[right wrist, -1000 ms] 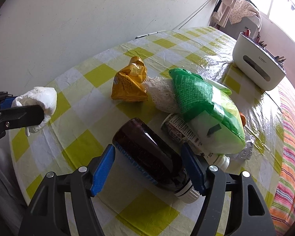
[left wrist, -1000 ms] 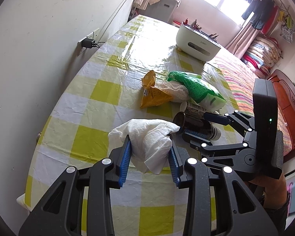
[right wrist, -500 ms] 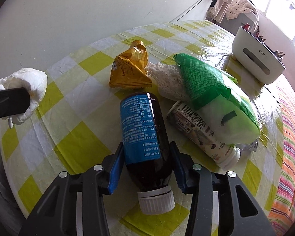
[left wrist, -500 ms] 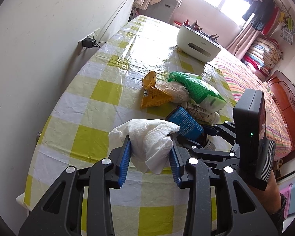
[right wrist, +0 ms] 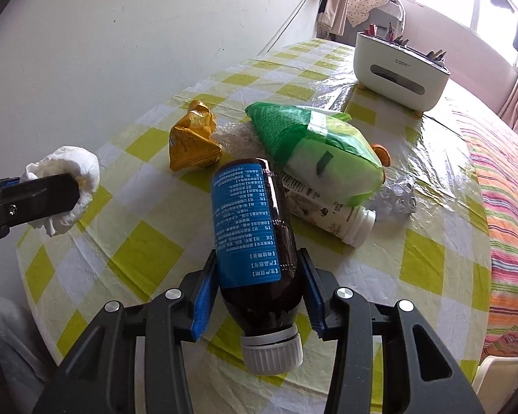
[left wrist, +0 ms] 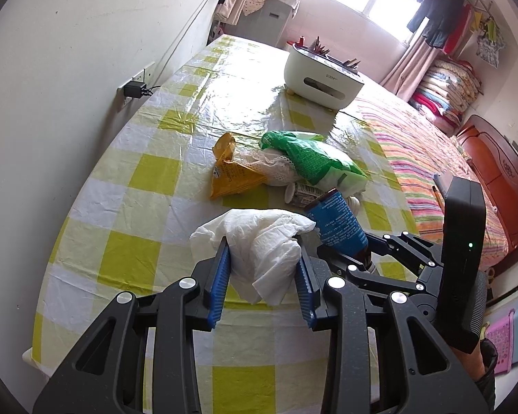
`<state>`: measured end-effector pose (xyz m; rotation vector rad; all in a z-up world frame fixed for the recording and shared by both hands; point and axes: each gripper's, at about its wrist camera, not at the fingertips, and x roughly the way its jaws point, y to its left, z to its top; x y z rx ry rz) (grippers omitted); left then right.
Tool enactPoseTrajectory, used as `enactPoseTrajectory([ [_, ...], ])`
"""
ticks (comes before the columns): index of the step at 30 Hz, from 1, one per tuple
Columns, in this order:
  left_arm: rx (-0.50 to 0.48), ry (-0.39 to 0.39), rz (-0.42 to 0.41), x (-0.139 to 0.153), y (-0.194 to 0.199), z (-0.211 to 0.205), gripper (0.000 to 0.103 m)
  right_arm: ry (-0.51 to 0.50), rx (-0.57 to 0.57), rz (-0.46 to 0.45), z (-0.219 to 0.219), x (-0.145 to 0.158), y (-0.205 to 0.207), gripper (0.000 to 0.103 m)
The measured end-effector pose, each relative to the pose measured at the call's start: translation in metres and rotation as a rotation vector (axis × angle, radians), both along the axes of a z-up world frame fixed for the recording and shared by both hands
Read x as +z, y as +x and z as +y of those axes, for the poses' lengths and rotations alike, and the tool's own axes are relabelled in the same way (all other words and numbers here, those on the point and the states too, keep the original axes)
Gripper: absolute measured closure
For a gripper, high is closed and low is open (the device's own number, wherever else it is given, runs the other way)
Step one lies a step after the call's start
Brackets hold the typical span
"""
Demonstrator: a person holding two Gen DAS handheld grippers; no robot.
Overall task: Collect trash
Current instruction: 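Grasp the brown medicine bottle with the right tool while left tool holds the tissue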
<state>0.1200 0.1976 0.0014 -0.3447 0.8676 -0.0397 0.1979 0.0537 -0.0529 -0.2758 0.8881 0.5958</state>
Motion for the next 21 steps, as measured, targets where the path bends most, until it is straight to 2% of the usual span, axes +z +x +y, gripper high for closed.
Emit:
enactPoseTrajectory([
  [7, -0.065, -0.051, -0.028, 0.008, 0.002, -0.020, 0.072, 0.082, -0.058, -0.070, -0.037, 0.022, -0.029, 0.060],
  [21, -0.205, -0.038, -0.068, 0.020, 0.011, -0.096, 0.072, 0.203, -0.258, -0.134, -0.127, 0.042, -0.051, 0.060],
])
